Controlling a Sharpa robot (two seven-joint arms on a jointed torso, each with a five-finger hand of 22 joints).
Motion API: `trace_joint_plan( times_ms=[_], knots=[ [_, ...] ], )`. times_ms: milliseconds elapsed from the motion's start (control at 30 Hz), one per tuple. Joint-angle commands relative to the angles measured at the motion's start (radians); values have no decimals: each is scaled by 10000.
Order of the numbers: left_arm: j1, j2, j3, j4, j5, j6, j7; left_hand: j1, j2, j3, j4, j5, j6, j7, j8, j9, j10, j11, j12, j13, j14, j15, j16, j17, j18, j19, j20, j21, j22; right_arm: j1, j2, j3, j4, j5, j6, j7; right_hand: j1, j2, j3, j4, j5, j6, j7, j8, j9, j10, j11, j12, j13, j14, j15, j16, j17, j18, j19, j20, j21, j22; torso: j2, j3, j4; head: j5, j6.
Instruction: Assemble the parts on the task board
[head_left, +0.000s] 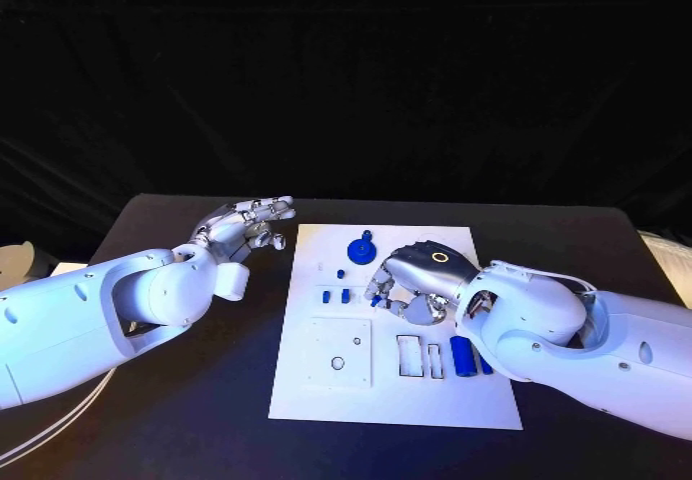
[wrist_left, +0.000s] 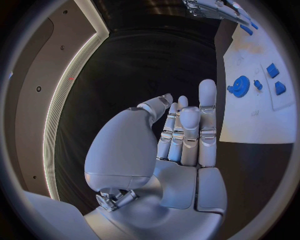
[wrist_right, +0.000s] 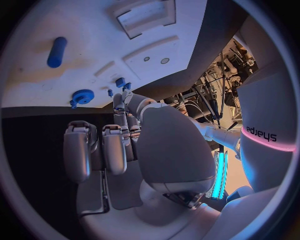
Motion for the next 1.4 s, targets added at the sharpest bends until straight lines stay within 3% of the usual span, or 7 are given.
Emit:
trace_joint_plan(
  times_ms=[33, 233, 433, 967, 1400],
  knots=[
    [4, 22, 5, 28, -37, 140, 54, -62, 58, -35, -3, -47, -88, 5, -24, -15, -64, -5, 53, 17, -69, -10, -50, -10, 180, -68, 13, -68, -13, -202, 179, -5, -57, -134, 88, 223, -98, 27, 36, -47, 32, 77, 37, 33, 17, 43, 7, 66, 6, 777, -26, 11, 1227, 47, 78, -28, 45, 501, 9, 1, 4, 160, -109],
    [4, 22, 5, 44, -37, 143, 58, -62, 58, -35, -3, -47, -88, 5, -24, -15, -64, -5, 53, 17, -69, -10, -50, -10, 180, -68, 13, -68, -13, -550, 536, -32, -194, -221, 145, 307, -100, 27, 36, -52, 32, 79, 40, 33, 18, 42, 10, 65, 4, 778, -24, 12, 1229, 49, 76, -26, 40, 494, 12, 1, -1, 288, -219],
    [4, 16, 5, 55, -37, 150, 58, -63, 53, -45, -11, -47, -103, 10, -25, -15, -87, -1, 68, 19, -76, -6, -50, -20, 180, -70, 17, -76, -19, -717, 754, -66, -434, -283, 253, 347, -103, 37, 44, -63, 32, 84, 48, 33, 20, 43, 16, 64, -1, 779, -18, 18, 1235, 50, 75, -22, 38, 490, 9, 1, 4, 333, -290],
    [4, 24, 5, 40, -37, 177, 50, -63, 53, -45, -11, -47, -103, 10, -25, -15, -87, -1, 68, 19, -76, -6, -50, -20, 180, -70, 17, -76, -19, -847, 951, -108, -671, -425, 532, 355, -110, 38, 45, -74, 31, 84, 58, 29, 22, 40, 23, 61, -7, 780, -13, 23, 1240, 51, 73, -18, 35, 487, 18, 17, -5, 353, -381],
    [4, 15, 4, 32, -37, 187, 38, -63, 53, -45, -11, -47, -103, 10, -25, -15, -87, -1, 68, 19, -76, -6, -50, -20, 180, -70, 17, -76, -19, -882, 996, -126, -847, -591, 689, 294, -122, 38, 43, -79, 29, 85, 65, 27, 23, 39, 28, 60, -10, 782, -9, 31, 1249, 50, 74, -14, 36, 488, 12, 4, -5, 359, -423]
  ],
)
